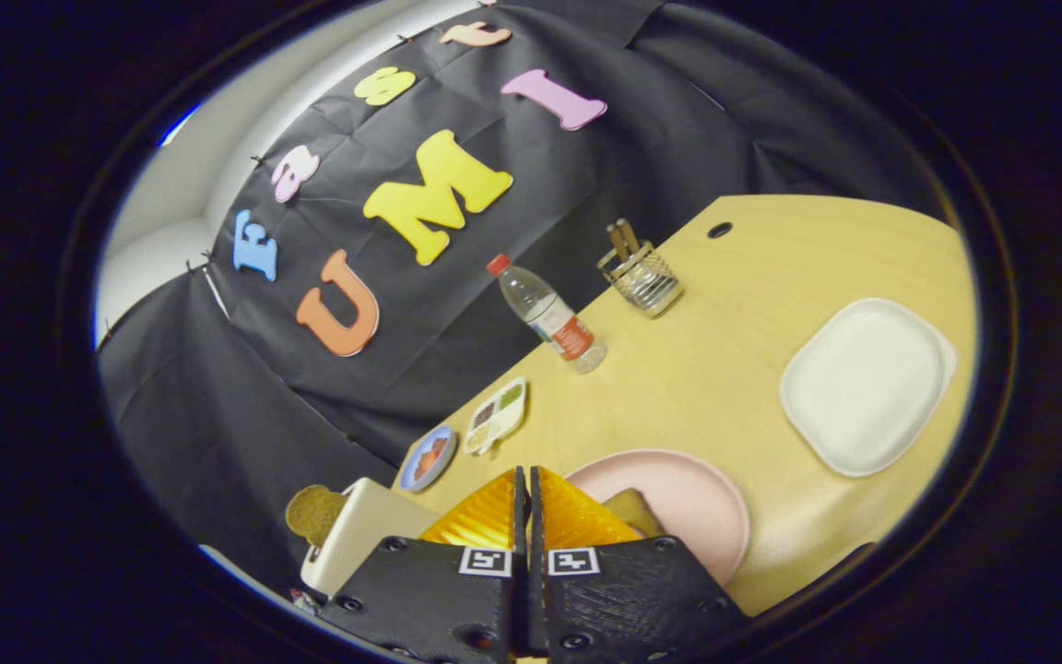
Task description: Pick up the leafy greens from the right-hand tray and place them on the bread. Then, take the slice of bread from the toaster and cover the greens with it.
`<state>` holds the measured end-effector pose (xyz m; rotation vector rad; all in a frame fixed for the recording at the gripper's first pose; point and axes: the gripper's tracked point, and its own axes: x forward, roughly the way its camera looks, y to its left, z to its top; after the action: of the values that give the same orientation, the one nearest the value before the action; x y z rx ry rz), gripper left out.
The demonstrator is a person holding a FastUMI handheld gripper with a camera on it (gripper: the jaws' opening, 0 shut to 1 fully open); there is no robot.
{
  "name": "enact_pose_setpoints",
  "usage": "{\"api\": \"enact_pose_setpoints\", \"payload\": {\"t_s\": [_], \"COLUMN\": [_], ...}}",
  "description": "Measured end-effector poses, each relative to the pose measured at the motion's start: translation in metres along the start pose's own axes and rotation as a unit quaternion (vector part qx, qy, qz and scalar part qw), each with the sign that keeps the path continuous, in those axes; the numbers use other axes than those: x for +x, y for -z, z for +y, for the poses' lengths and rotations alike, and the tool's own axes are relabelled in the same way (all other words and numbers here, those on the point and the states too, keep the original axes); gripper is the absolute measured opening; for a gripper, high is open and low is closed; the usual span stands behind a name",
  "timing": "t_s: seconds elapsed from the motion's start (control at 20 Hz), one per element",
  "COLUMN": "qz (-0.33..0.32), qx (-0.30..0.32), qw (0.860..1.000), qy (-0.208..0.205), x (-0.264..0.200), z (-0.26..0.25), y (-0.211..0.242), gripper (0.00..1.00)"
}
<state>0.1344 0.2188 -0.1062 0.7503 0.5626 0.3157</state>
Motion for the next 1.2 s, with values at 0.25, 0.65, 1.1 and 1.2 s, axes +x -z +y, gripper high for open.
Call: {"api": "enact_pose_setpoints", "payload": {"t_s": [0.25,0.65,1.1,1.2], "qz": [0.03,0.018,-0.112,-0.129], "qx": [-0.025,-0.116,-0.233,-0.253], "qw": [0.999,0.991,0.962,0.957], "qy": [0.033,0.062,0.084,0.064], "x": [0.009,-0.003,-0.056,-0.063], "z": [-0.034,-0.039,0.05,0.092], "y": [0.019,0.019,-0.034,-0.033], "gripper": [0.05,0.7,0.96,0.96]}}
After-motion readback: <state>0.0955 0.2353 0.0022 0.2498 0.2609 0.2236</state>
